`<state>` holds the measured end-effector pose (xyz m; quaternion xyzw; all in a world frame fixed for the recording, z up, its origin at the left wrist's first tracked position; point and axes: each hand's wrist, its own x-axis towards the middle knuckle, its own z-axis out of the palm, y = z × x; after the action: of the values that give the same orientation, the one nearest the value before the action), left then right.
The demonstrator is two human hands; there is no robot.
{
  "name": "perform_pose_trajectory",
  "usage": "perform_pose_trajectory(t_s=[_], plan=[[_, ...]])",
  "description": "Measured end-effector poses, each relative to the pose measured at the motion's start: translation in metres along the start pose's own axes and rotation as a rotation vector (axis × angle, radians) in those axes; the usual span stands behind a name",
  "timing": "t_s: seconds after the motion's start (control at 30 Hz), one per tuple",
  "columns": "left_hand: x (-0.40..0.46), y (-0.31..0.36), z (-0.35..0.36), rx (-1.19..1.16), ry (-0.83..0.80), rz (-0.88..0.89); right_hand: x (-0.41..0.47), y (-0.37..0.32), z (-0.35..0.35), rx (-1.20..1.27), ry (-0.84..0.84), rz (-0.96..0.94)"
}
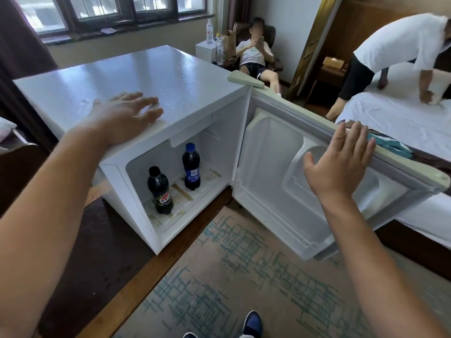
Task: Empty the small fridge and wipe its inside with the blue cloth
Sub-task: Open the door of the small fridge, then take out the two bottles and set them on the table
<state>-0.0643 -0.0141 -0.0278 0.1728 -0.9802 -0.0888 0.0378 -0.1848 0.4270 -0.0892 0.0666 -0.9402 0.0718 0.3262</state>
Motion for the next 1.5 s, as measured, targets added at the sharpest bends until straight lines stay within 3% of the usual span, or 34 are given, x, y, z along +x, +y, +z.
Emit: perform_pose_trajectory(t_s=[0.83,0.97,1.07,1.27,1.5], plan=[[-0.01,0.012,-0.007,-0.055,0.021,-0.024,0.053,0.038,0.049,0.05,-0.007,0.023],[-0.016,0.014,-0.008,-0.096,0.088,-0.006,0.056,0.039,0.047,0.148,0.009,0.023],[-0.023,0.019,-0.008,-0.13,0.153,0.018,0.029,0.022,0.039,0.293,0.062,-0.069],[-0.06,0.045,-0.013,-0.046,0.011,-0.011,-0.04,-0.024,0.034,0.573,-0.076,-0.257],[-0.142,0.076,0.026,0.229,0.141,-0.097,-0.04,-0.062,0.04,0.745,-0.207,-0.48]])
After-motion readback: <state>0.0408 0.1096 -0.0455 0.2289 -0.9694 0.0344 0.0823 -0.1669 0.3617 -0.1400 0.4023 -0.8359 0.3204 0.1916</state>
